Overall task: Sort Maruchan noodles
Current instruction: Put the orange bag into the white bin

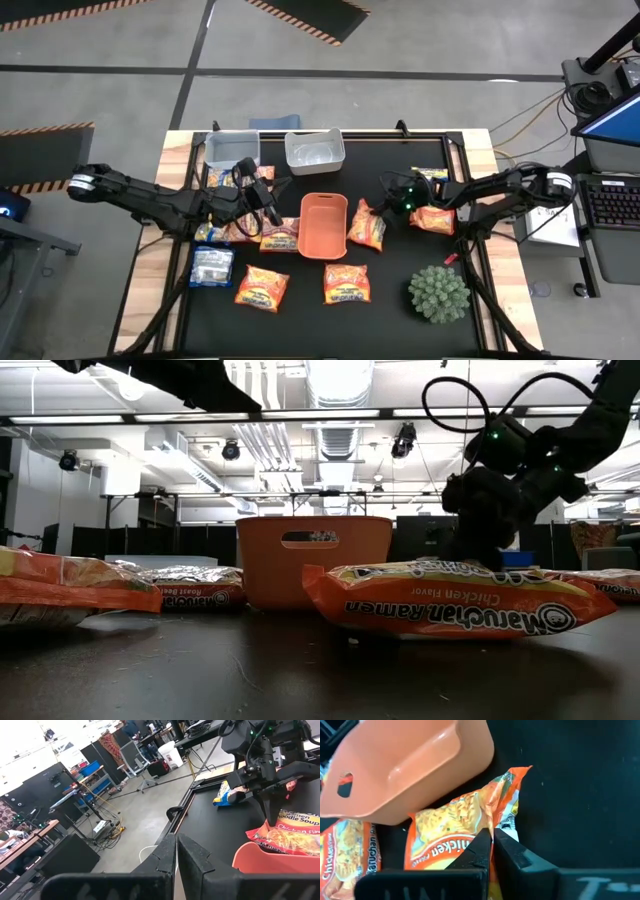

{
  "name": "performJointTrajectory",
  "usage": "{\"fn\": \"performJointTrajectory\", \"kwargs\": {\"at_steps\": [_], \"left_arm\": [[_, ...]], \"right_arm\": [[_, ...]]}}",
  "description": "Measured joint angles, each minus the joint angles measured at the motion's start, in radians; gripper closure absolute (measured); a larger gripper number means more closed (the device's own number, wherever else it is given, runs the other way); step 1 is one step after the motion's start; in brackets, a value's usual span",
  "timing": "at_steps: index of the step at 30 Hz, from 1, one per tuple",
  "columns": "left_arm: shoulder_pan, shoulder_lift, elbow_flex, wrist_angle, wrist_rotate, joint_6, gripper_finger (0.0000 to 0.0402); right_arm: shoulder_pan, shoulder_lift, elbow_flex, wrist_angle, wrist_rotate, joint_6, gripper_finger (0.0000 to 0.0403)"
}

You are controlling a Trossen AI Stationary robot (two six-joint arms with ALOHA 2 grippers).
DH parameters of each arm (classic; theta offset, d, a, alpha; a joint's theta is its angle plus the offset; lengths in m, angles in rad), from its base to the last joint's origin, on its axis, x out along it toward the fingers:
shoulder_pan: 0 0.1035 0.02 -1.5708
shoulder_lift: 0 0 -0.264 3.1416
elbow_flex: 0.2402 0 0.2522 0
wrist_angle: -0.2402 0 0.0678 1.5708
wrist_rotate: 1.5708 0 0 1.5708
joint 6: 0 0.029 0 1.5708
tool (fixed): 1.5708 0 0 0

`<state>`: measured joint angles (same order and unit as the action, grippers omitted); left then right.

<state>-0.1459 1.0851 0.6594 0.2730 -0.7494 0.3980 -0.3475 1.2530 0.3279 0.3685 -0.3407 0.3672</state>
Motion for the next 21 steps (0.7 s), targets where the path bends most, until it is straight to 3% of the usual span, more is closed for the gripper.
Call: {"fn": "performJointTrajectory", "kwargs": {"at_steps": [13, 21], "left_arm": [[0.000, 0.000, 0.000, -0.005, 0.000, 0.000, 0.0402], [0.000, 0.000, 0.000, -0.005, 0.000, 0.000, 0.0402]], "right_arm": [[0.007, -0.213, 0.012, 0.010, 0.039, -0.001, 0.0395], [0.079, -0.325, 0.011, 0.007, 0.205, -0.040, 0.0395]]}}
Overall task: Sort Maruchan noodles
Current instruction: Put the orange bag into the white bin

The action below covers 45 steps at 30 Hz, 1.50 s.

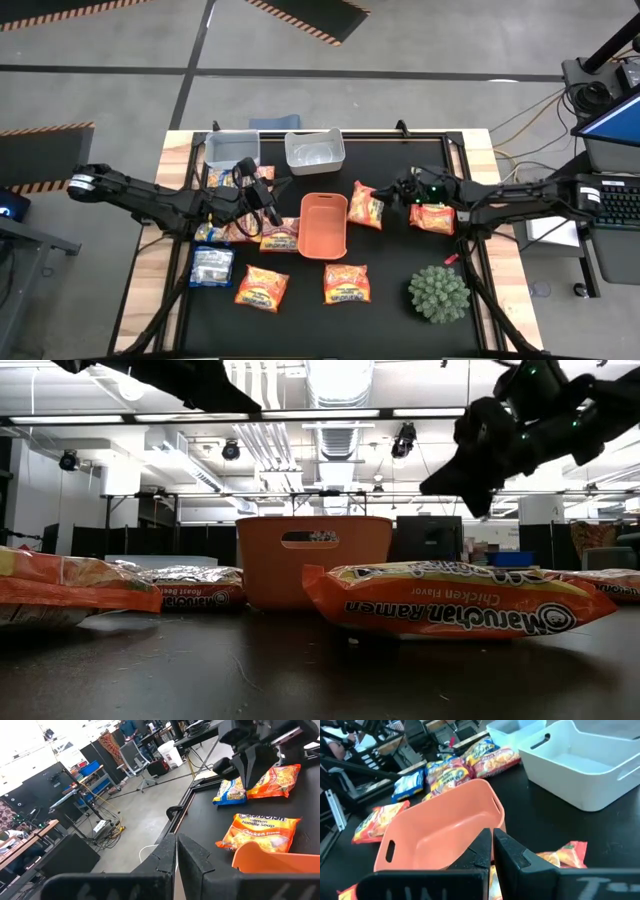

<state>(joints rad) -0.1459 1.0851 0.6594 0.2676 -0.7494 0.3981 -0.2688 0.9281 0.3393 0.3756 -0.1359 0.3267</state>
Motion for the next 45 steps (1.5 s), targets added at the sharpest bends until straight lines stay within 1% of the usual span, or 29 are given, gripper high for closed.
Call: {"fn": "performJointTrajectory", "kwargs": {"at_steps": [8, 11, 15, 18, 21, 23, 25, 28, 31, 35, 39, 42, 45], "left_arm": [[0.000, 0.002, 0.000, -0.001, 0.000, 0.000, 0.0402], [0.000, 0.003, 0.000, -0.002, 0.000, 0.000, 0.0402], [0.000, 0.004, 0.000, -0.002, 0.000, 0.000, 0.0402], [0.000, 0.007, 0.000, -0.002, 0.001, 0.000, 0.0402], [0.000, 0.011, 0.000, 0.001, 0.001, 0.000, 0.0402], [0.000, 0.017, 0.000, 0.000, 0.001, 0.000, 0.0402], [0.000, 0.023, 0.000, 0.001, 0.001, 0.000, 0.0402], [0.000, 0.030, 0.000, 0.000, 0.001, 0.005, 0.0402], [0.000, 0.031, 0.000, 0.001, 0.001, 0.007, 0.0402], [0.000, 0.031, 0.000, 0.001, 0.001, 0.008, 0.0402], [0.000, 0.030, 0.000, 0.000, 0.001, 0.008, 0.0402], [0.000, 0.030, 0.000, 0.001, 0.001, 0.008, 0.0402], [0.000, 0.030, 0.000, 0.001, 0.000, 0.008, 0.0402]], "right_arm": [[0.022, 0.014, 0.000, -0.031, 0.044, 0.060, 0.0395], [0.022, 0.029, 0.000, -0.070, 0.101, 0.120, 0.0395], [0.020, 0.042, 0.003, -0.165, 0.187, 0.186, 0.0394], [0.018, 0.043, 0.043, -0.280, 0.215, 0.245, 0.0394], [0.017, 0.043, 0.110, -0.408, 0.216, 0.310, 0.0382], [0.018, 0.043, 0.162, -0.502, 0.215, 0.350, 0.0362], [0.018, 0.043, 0.214, -0.595, 0.215, 0.399, 0.0333], [0.018, 0.043, 0.281, -0.726, 0.216, 0.463, 0.0280], [0.018, 0.042, 0.319, -0.795, 0.215, 0.487, 0.0222], [0.018, 0.042, 0.343, -0.818, 0.215, 0.509, 0.0150], [0.018, 0.042, 0.343, -0.816, 0.221, 0.581, 0.0092], [0.020, 0.042, 0.339, -0.815, 0.264, 0.619, 0.0062], [0.020, 0.042, 0.320, -0.814, 0.307, 0.629, 0.0047]]}}
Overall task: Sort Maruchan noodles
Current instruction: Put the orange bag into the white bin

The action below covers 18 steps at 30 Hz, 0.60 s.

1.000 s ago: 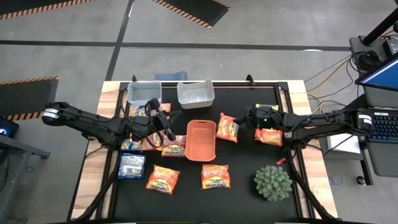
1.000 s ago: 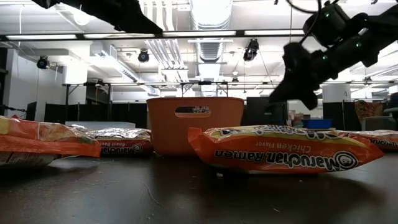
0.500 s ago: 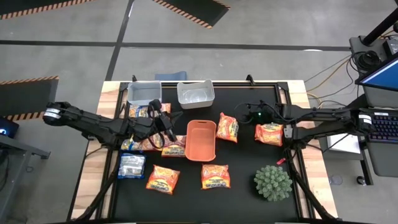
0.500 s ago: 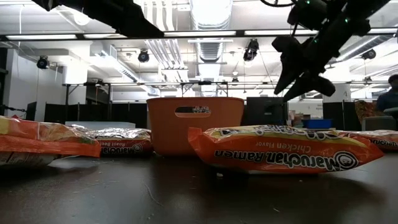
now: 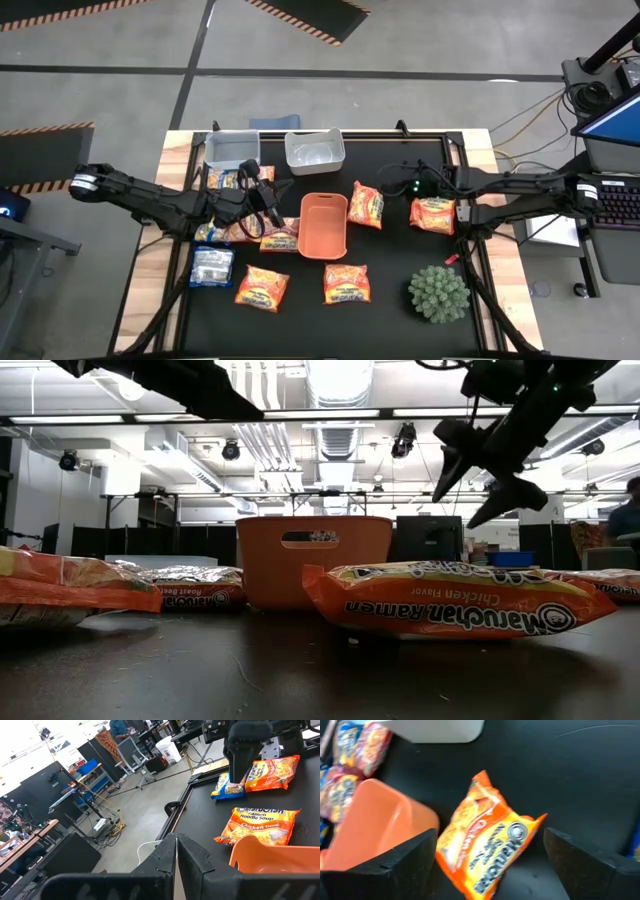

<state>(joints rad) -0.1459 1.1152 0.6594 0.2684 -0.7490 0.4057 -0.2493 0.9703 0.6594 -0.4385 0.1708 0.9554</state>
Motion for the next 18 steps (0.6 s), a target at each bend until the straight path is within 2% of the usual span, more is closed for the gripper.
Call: {"fn": "performJointTrajectory", "kwargs": {"at_steps": [7, 14, 18], "left_arm": [[0.000, 0.000, 0.000, 0.000, 0.000, 0.000, 0.0402], [0.000, 0.000, 0.000, 0.000, 0.000, 0.000, 0.0402], [0.001, -0.001, 0.000, 0.000, 0.000, 0.000, 0.0402]], "right_arm": [[0.000, 0.000, -0.069, 0.058, 0.065, 0.031, 0.0044], [0.003, 0.020, -0.155, 0.226, 0.053, 0.072, 0.0044], [0.003, 0.100, -0.157, 0.269, 0.035, 0.072, 0.0044]]}}
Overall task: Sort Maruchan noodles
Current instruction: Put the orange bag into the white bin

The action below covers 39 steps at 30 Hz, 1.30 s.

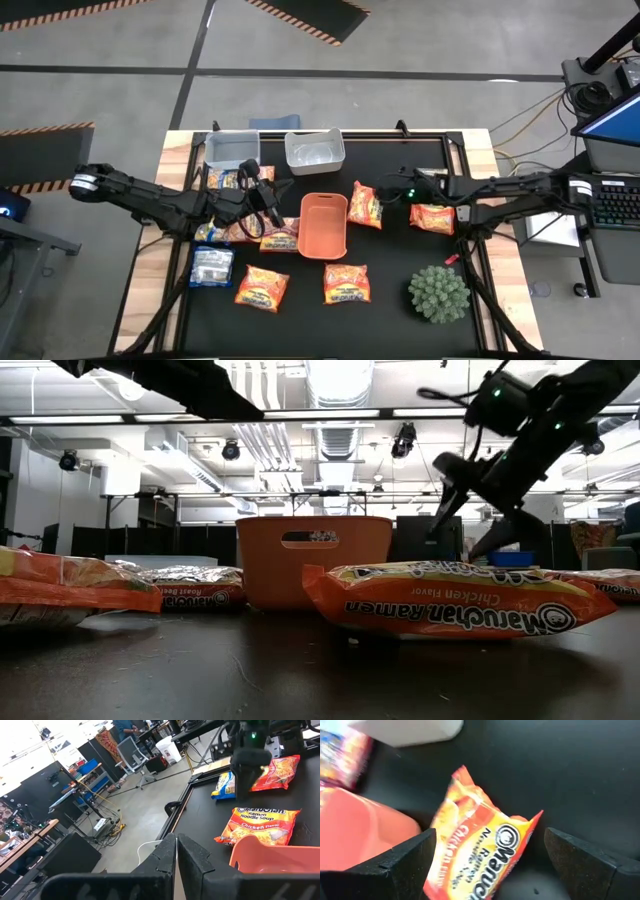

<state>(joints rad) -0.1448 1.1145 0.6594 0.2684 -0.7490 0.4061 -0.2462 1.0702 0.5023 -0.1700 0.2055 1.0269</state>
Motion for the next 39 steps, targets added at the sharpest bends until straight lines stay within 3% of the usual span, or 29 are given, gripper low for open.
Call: {"fn": "performJointTrajectory", "kwargs": {"at_steps": [8, 20, 26, 39], "left_arm": [[0.002, 0.000, 0.000, 0.000, 0.000, 0.000, 0.0402], [0.003, 0.000, 0.000, 0.000, 0.000, 0.000, 0.0402], [0.003, 0.000, 0.000, -0.001, 0.000, 0.000, 0.0402], [0.003, 0.000, 0.000, 0.000, 0.000, 0.000, 0.0402]], "right_arm": [[-0.003, 0.209, 0.046, 0.070, 0.004, -0.111, 0.0044], [-0.034, 0.309, 0.054, 0.199, 0.001, -0.209, 0.0060], [-0.036, 0.335, 0.052, 0.238, 0.004, -0.222, 0.0101], [-0.036, 0.346, 0.052, 0.263, 0.003, -0.235, 0.0246]]}}
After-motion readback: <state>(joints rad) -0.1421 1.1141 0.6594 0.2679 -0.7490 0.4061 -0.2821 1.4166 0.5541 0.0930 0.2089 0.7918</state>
